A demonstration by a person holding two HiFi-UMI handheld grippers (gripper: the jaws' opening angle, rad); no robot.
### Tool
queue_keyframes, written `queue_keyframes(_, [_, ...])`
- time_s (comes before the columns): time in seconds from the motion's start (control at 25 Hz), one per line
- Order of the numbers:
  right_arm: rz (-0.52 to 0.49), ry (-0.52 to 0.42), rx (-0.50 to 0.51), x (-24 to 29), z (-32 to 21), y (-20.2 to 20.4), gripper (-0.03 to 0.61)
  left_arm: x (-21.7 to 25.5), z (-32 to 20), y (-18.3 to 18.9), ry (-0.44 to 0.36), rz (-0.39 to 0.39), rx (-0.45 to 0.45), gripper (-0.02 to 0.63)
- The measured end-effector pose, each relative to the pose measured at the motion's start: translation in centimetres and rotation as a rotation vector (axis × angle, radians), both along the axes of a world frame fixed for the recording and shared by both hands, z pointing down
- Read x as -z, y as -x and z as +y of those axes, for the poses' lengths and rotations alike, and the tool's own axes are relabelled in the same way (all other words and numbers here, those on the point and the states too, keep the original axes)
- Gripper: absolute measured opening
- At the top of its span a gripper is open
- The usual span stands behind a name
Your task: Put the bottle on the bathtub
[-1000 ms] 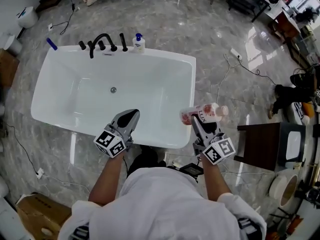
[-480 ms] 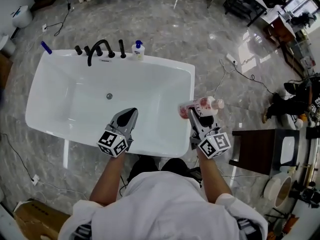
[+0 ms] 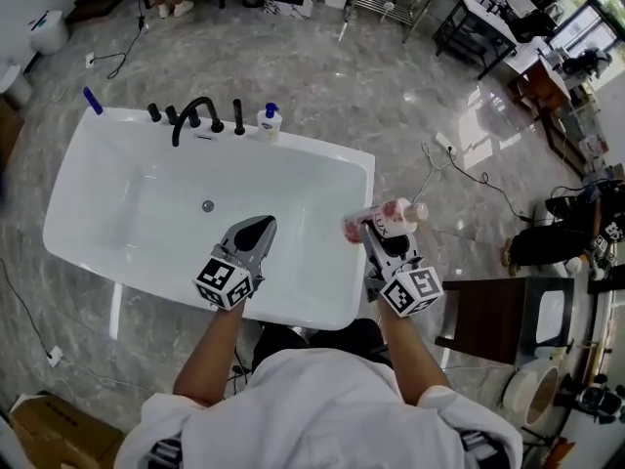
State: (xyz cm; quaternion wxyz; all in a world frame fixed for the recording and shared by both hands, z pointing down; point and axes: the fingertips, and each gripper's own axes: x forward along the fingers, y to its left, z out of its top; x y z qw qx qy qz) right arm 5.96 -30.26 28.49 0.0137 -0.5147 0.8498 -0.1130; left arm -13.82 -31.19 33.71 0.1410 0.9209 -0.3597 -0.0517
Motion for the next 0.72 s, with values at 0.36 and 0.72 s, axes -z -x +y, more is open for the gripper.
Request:
queue_keyframes(0.36, [-0.057,0.031,0.102,-4.3,-5.8,-2.0,0.224,-0.7,-3.6,-3.6,-0.034,-0.058,0.065,0.017])
queue_keyframes(0.72, [-0.080,0.016,0.216,-5.8,-13.6,-6.0,0.224,-2.7,-7.9,-7.0,0.028,-0.097,0.223,0.017])
